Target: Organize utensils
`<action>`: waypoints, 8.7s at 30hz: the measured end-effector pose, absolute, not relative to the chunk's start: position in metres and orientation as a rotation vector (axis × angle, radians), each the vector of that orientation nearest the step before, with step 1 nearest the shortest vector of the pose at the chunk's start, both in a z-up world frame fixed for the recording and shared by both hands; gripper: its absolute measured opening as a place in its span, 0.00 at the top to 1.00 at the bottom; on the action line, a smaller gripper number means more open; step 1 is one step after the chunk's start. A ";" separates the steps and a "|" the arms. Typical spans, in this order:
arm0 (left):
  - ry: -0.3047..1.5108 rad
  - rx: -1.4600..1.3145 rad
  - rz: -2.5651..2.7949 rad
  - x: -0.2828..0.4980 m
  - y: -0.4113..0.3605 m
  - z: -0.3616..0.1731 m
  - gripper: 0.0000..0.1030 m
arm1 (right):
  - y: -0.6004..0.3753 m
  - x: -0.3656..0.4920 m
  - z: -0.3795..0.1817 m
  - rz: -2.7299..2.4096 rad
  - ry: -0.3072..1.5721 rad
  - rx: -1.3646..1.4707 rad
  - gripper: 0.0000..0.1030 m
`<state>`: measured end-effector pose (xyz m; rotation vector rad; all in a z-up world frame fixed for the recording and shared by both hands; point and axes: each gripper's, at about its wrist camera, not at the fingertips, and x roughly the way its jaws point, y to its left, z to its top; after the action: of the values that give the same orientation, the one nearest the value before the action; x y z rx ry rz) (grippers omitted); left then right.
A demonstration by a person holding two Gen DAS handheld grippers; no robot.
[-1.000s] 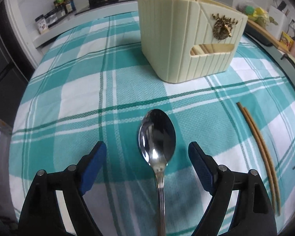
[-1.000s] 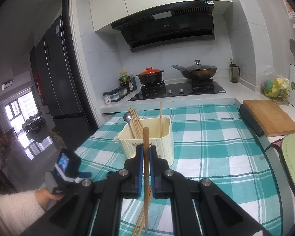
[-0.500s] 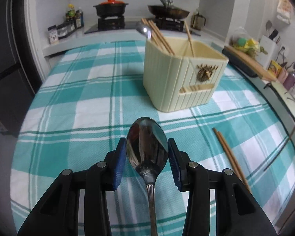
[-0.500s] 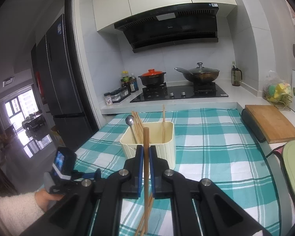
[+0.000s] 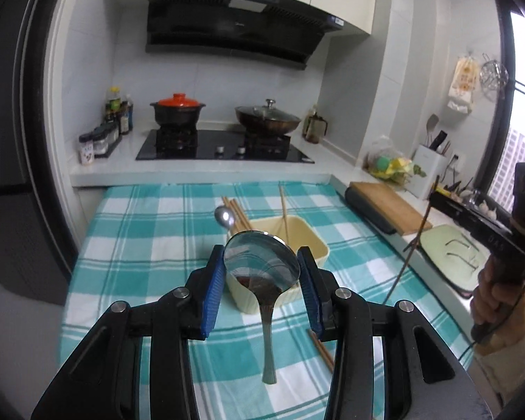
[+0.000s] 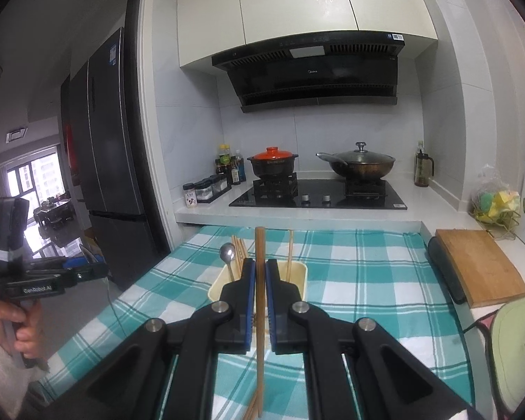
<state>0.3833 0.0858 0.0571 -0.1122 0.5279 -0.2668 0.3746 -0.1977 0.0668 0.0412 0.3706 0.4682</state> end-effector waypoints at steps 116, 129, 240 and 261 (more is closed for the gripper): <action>0.978 0.013 0.038 0.289 0.052 -0.204 0.11 | -0.235 0.271 -0.182 0.225 0.892 -0.018 0.58; 0.975 -0.003 0.018 0.293 0.055 -0.209 0.01 | -0.235 0.267 -0.188 0.249 0.834 -0.090 0.52; 0.549 -0.191 -0.154 0.545 0.037 0.045 0.96 | -0.134 0.522 0.082 0.486 0.399 -0.152 0.93; 0.486 -0.071 -0.021 0.464 0.066 0.063 0.04 | -0.132 0.531 0.076 0.548 0.481 0.012 0.54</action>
<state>0.4643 0.0656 0.0626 -0.0705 0.4857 -0.0215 0.5314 -0.1315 0.0759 0.0119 0.4814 0.5485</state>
